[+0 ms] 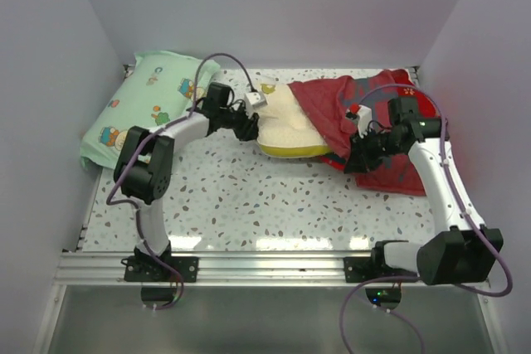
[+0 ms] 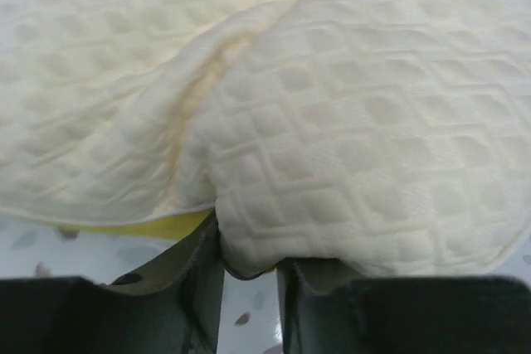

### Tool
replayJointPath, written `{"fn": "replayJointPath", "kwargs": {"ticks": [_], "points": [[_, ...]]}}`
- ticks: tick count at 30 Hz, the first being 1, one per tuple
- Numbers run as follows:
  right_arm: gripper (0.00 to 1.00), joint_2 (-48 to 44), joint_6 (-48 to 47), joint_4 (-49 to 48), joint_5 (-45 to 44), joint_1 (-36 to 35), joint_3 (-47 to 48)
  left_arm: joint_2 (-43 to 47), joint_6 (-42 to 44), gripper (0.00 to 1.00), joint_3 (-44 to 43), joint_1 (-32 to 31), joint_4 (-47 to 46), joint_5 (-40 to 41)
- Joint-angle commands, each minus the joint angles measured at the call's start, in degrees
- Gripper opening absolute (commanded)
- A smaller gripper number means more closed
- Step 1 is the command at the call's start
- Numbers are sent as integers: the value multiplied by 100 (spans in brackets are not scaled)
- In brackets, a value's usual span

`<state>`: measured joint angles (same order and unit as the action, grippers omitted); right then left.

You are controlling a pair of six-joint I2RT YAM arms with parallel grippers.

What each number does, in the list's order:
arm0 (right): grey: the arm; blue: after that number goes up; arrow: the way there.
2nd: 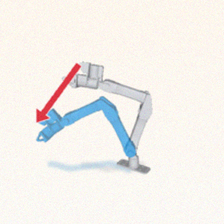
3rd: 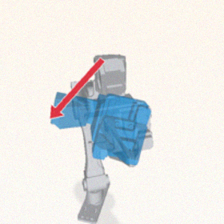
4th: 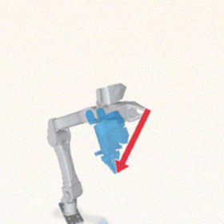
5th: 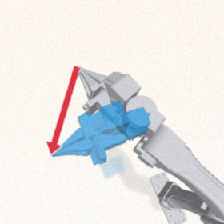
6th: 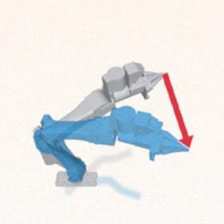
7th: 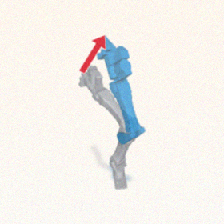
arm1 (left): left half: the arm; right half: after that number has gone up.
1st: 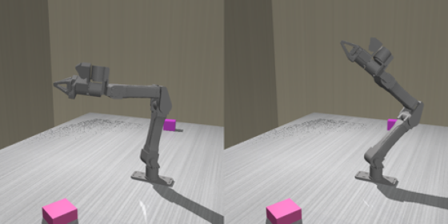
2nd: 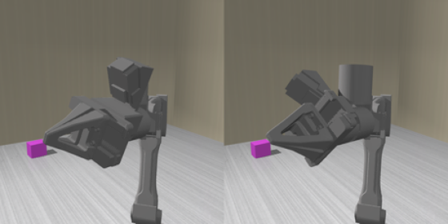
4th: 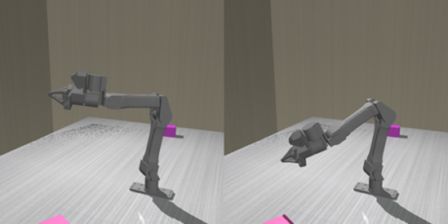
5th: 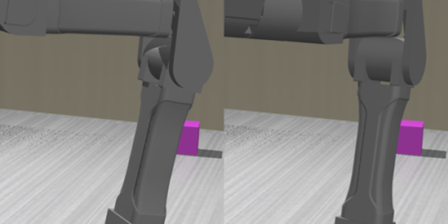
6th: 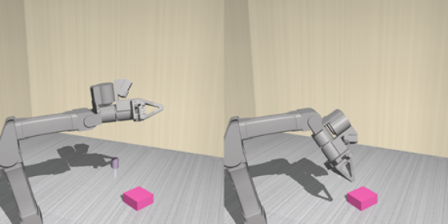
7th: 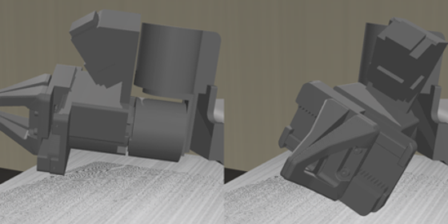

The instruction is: Put the pillow into the pillowcase

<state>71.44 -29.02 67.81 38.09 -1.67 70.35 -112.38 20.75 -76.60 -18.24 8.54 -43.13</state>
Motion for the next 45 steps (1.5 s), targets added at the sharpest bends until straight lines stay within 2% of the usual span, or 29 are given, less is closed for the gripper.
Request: {"fn": "replayJointPath", "kwargs": {"ticks": [1,2,3,5,7,8,11,12,14,15,20,21,22,23,26,27,28,29,30,31,32,33,34,36,38,39,40,41,45], "points": [[0,422,377,-477,155,-490,14,505,72,27,319,-1090,-447,-590],[0,624,492,-636,147,-718,23,680,-427,21,512,-1190,-806,-721],[0,869,589,-1029,164,-1156,23,717,-1641,14,819,-1252,-1793,-1018],[0,1073,1019,-1505,487,-1405,14,647,-2835,1,988,-1261,-2433,-1118],[0,1547,1160,-1727,796,-1686,382,638,-4031,0,1304,-1139,-3135,-1144],[0,1696,1161,-1736,927,-1844,557,751,-4775,0,1497,-1077,-3870,-1136],[0,2250,960,-1649,1104,-2652,1295,989,-5956,0,2279,-664,-4954,-1039],[0,2547,855,-1509,1200,-3124,1759,1059,-6839,0,2733,-420,-5767,-1013],[0,2935,599,-1376,1193,-3566,2349,1487,-7678,0,3245,-129,-6649,-882],[0,3129,581,-1341,1236,-3890,3013,1708,-7648,0,3552,169,-6593,-776],[0,4674,713,-1209,1298,-4297,5162,3253,-7015,0,3599,1321,-5303,-1012],[0,4790,713,-1078,1307,-4385,5530,3457,-6623,0,3538,1741,-4648,-1126],[0,4861,643,-1016,1376,-4438,5568,3677,-6254,0,3477,1814,-4215,-1179],[0,4853,573,-937,1360,-4508,5517,4088,-5102,0,3267,1989,-3019,-1206],[0,4573,81,-699,1176,-4842,4588,4495,-3380,0,3054,1895,-591,-1197],[0,4285,-7,-734,1114,-4938,3958,4497,-2280,0,2898,1720,45,-1084],[0,4151,-51,-734,1061,-4957,3699,4453,-1721,0,2844,1649,530,-1083],[6,4046,-104,-621,843,-4957,3531,4270,-1115,0,2756,1587,1066,-1057],[30,3888,-226,-46,667,-4948,3460,4138,-21,1,2503,1474,2168,-813],[42,3808,-567,256,430,-4922,3451,3997,486,9,2387,1464,2640,-776],[78,3685,-692,476,262,-4852,3425,3708,1057,19,2238,1472,3558,-680],[98,3397,-763,696,182,-4529,3311,3619,1828,42,2072,1620,3828,-513],[98,3220,-764,751,208,-4274,3258,3505,2158,58,2009,1787,4066,-520],[99,2939,-746,873,252,-3390,3292,3416,2792,79,1747,2374,4533,-538],[99,2937,-834,1023,147,-2798,3493,3153,3387,82,1291,2745,5023,-643],[99,2972,-808,1041,25,-2264,3695,3056,3539,95,1114,3034,5148,-731],[99,3111,-677,1015,-81,-2032,3784,2907,3567,100,964,3150,5167,-723],[98,3209,-467,876,-265,-1682,3846,2854,3263,100,745,3247,4897,-705],[99,3797,772,-711,-1827,-1362,3828,2756,2401,100,470,3152,3931,-618]]}}
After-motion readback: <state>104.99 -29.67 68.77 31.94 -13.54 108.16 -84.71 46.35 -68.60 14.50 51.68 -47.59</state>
